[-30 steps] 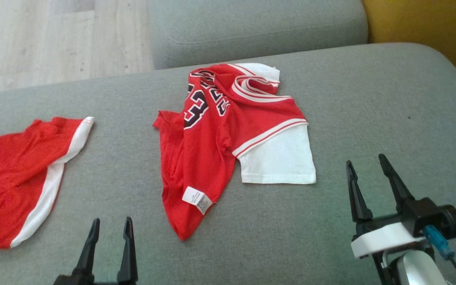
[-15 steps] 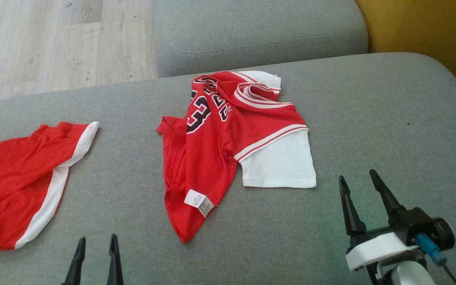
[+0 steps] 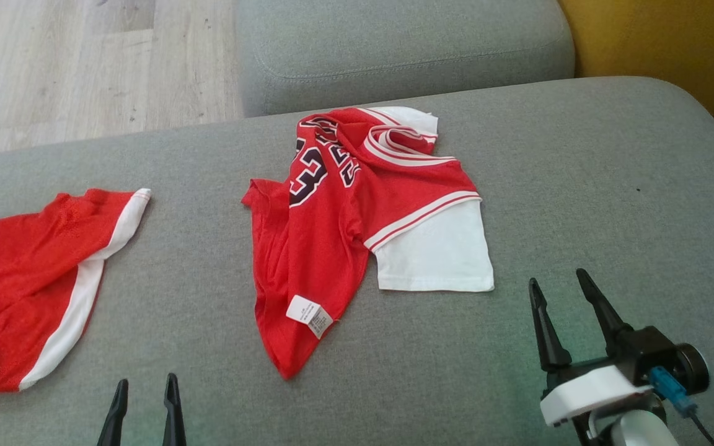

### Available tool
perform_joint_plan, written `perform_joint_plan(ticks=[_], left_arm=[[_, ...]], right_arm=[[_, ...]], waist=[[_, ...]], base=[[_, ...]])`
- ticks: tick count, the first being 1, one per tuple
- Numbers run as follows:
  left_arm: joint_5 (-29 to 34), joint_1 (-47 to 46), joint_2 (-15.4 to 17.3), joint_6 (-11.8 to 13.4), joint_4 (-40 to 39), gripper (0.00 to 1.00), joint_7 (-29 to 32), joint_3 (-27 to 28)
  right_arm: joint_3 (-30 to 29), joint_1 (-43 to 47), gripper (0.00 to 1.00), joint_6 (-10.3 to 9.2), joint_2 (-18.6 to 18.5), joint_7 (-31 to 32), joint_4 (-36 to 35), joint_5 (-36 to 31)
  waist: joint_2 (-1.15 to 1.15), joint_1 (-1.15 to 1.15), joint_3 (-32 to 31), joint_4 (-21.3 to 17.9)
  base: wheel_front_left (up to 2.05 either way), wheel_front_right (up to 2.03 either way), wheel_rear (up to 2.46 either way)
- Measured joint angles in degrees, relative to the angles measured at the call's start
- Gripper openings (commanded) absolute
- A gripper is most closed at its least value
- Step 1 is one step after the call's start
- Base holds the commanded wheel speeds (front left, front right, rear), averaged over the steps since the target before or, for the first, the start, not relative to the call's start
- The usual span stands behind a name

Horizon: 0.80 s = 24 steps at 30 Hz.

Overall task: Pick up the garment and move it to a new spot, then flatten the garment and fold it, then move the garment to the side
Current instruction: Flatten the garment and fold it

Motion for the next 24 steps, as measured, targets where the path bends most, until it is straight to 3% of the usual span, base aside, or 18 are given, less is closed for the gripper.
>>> perform_joint_plan(ticks=[7, 11, 19, 24], left_arm=[[0.83, -0.09, -0.03, -0.16, 1.41, 1.00, 0.00, -0.29], [2.07, -0.60, -0.03, -0.49, 2.53, 1.00, 1.36, -4.26], [3.70, -7.94, -0.05, -1.97, -2.32, 1.00, 17.38, -17.83], [3.75, -12.53, -0.15, -1.89, 0.23, 1.00, 20.52, -22.09]], right_arm=[[-0.11, -0.13, 1.00, 0.00, 0.00, 0.00, 0.04, 1.68], [0.51, -2.49, 1.00, 0.00, 0.00, 0.19, 4.27, 2.58], [4.77, -17.53, 1.00, 0.00, -0.09, 16.90, 12.89, 1.07], [6.35, -20.72, 1.00, 0.00, -0.13, 22.61, 18.28, -0.62]], waist=[[0.00, 0.00, 0.23, 0.03], [0.00, 0.00, 0.59, 0.07], [0.00, 0.01, 3.93, 0.94], [0.00, 0.02, 6.52, 2.13]], base=[[0.00, 0.00, 0.00], [0.00, 0.00, 0.00], [0.00, 0.00, 0.00], [0.00, 0.00, 0.00]])
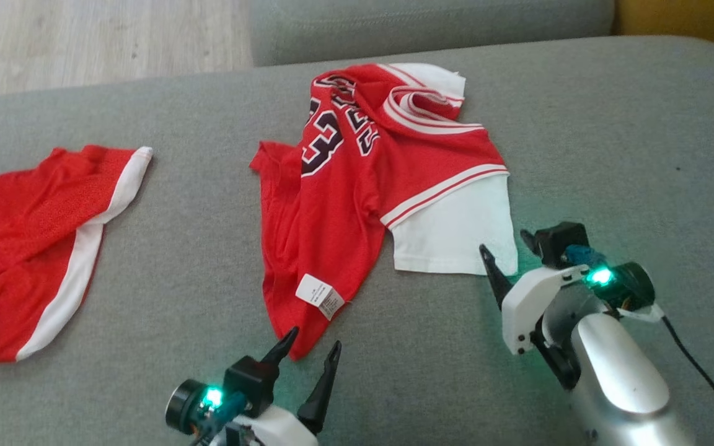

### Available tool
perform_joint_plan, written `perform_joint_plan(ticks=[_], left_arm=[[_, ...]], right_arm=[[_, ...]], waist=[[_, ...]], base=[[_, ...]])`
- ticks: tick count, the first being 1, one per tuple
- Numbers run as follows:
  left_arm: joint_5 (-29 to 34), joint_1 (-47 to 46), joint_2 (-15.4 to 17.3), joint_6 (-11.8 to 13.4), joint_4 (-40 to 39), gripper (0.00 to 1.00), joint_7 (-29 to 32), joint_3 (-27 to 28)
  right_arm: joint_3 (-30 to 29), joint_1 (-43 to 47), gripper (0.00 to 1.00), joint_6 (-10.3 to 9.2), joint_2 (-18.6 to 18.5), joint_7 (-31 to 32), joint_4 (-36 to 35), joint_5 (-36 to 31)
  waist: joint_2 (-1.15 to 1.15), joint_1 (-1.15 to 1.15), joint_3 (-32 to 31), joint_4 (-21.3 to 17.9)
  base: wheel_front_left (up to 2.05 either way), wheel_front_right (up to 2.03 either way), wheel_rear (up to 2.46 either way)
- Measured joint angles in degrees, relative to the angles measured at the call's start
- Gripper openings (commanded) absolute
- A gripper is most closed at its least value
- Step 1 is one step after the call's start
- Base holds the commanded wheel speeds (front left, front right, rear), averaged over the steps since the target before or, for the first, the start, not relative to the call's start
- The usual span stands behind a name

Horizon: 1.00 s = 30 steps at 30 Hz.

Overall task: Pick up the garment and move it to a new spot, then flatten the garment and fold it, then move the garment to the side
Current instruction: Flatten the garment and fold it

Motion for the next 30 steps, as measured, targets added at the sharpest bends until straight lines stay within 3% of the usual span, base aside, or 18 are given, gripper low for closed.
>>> perform_joint_plan(ticks=[5, 30], left_arm=[[0.00, -0.89, -0.01, 1.30, 2.26, 1.00, 0.44, -0.40], [1.09, -4.17, 1.54, 3.00, 6.97, 1.00, 0.00, -2.23]], right_arm=[[0.29, 0.01, 1.00, 0.00, 0.00, 0.96, 1.42, 0.56], [1.27, -1.38, 1.00, 0.00, -0.02, 0.79, 2.54, 0.62]], waist=[[0.00, 0.00, 1.33, 0.23], [0.00, -0.02, 3.67, -1.50]], base=[[0.00, 0.00, 0.00], [0.00, 0.00, 0.00]])
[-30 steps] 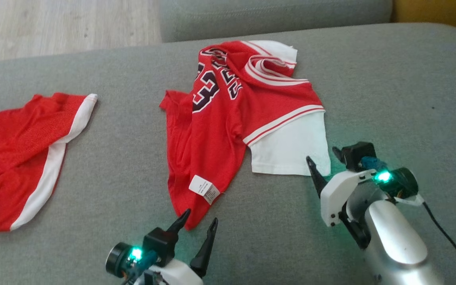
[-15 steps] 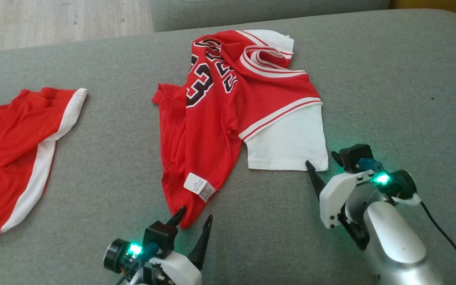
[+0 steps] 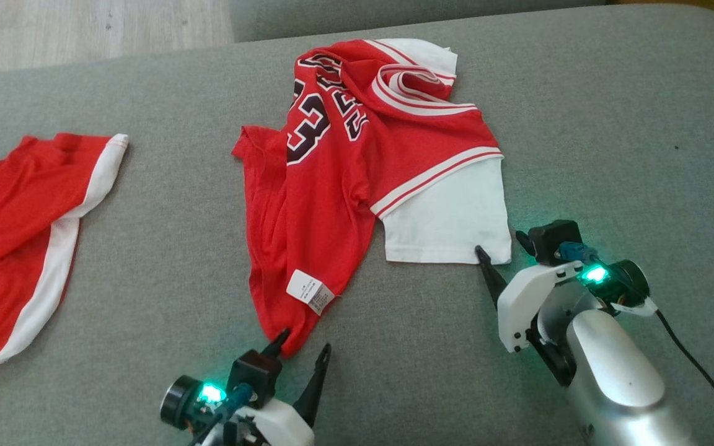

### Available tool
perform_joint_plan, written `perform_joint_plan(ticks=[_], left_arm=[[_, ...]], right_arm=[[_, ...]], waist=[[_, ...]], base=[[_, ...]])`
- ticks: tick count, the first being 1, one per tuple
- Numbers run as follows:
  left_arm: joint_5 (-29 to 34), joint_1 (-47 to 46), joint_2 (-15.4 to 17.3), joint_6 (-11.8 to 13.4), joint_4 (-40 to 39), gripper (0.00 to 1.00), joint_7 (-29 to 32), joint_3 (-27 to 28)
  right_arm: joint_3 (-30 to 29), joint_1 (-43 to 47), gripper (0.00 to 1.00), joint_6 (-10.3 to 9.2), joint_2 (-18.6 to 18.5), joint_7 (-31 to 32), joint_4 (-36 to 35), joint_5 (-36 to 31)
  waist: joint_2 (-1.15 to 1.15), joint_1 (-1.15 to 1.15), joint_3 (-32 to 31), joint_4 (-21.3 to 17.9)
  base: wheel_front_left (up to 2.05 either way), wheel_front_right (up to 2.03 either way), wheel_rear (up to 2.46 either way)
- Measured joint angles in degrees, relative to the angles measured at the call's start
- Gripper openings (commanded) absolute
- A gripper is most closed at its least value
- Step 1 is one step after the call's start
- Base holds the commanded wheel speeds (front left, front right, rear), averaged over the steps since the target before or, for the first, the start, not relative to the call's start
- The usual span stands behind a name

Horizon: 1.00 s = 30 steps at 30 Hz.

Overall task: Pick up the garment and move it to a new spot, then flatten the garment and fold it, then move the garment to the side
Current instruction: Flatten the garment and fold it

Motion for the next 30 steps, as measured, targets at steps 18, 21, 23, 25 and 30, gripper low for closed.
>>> perform_joint_plan(ticks=[18, 21, 23, 25, 30], left_arm=[[-1.24, -6.87, 0.16, -0.12, 6.93, 0.00, -2.20, 0.01], [-2.61, -6.92, 0.13, -0.53, 7.72, 0.00, -3.42, 0.22], [-3.90, -6.58, 0.15, -0.51, 7.61, 0.00, -4.23, 1.02], [-5.79, -5.44, 0.34, -0.12, 5.63, 0.00, -5.19, 2.92], [-11.57, -0.80, 3.25, 0.01, -9.07, 0.00, -5.10, 9.18]], right_arm=[[3.85, -3.32, 0.00, 0.00, -0.34, 3.10, -0.34, 5.77], [3.38, -2.97, 0.00, 0.00, -0.24, 1.98, -0.24, 9.36], [2.22, -2.19, 0.00, 0.00, -0.29, 0.53, -1.26, 14.54], [0.62, -1.13, 0.00, 0.00, -0.34, -0.98, -4.56, 23.34], [-5.28, -0.80, 0.00, 0.00, -0.31, -1.10, -19.47, 39.36]], waist=[[0.00, 0.00, 2.72, 0.38], [0.00, 0.00, 1.98, 0.21], [0.00, 0.01, 1.33, 0.07], [0.00, 0.01, 0.51, -0.05], [0.00, 0.00, -2.10, -0.63]], base=[[0.00, 0.00, 0.00], [0.00, 0.00, 0.00], [0.00, 0.00, 0.00], [0.00, 0.00, 0.00], [0.00, 0.00, 0.00]])
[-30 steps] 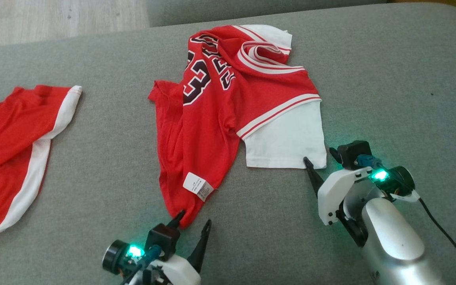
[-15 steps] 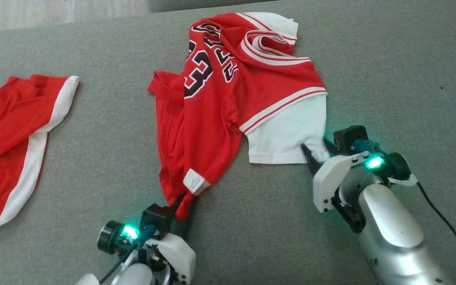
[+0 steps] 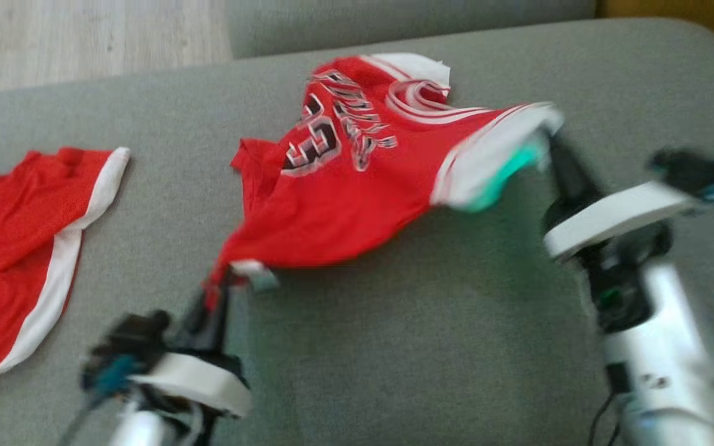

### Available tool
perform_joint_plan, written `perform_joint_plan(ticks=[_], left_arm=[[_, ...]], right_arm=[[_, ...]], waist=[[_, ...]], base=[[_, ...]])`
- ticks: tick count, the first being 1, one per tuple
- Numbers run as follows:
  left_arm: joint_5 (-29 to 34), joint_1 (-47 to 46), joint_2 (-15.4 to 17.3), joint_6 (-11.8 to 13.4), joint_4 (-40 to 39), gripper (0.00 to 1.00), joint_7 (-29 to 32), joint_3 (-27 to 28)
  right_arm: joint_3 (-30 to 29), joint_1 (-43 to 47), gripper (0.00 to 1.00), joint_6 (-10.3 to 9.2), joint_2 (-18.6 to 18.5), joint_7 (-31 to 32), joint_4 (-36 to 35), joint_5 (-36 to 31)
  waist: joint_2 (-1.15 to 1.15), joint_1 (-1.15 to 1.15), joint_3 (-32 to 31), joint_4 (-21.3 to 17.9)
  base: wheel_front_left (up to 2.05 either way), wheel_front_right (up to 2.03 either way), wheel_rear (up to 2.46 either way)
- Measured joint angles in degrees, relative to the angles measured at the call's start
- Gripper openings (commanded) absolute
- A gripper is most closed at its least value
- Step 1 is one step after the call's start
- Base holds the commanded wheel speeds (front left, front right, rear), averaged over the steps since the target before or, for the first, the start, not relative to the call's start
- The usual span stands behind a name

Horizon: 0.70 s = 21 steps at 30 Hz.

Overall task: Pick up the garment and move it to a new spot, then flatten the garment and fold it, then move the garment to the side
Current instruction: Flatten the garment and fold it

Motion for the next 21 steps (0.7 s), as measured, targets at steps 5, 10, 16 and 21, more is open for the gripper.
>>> perform_joint_plan(ticks=[5, 10, 16, 21], left_arm=[[-8.00, 5.21, 3.35, 0.00, -25.70, 0.00, 8.25, 4.80], [-12.88, 1.99, 8.01, 0.13, -43.83, 0.00, 18.22, 9.03], [-21.27, -13.89, 14.33, 0.77, -49.56, 0.00, 31.98, 12.83], [-25.50, -26.88, 17.48, 1.55, -41.75, 0.00, 40.51, 12.36]], right_arm=[[-9.21, 1.76, 0.00, 0.00, 0.03, 7.69, -23.54, 8.71], [-16.38, 0.92, 0.00, 0.00, 0.07, 14.41, -37.78, 13.58], [-22.59, -14.51, 0.00, 0.00, 0.11, 23.12, -36.64, 13.83], [-23.80, -28.40, 0.00, 0.00, -0.03, 29.94, -24.53, 6.25]], waist=[[0.00, -0.01, -3.06, -0.99], [0.00, -0.01, -4.27, -2.22], [0.00, -0.01, -3.64, -3.55], [0.00, 0.00, -0.26, -3.73]], base=[[0.00, 0.00, 0.00], [0.00, 0.00, 0.00], [0.00, 0.00, 0.00], [0.00, 0.00, 0.00]])
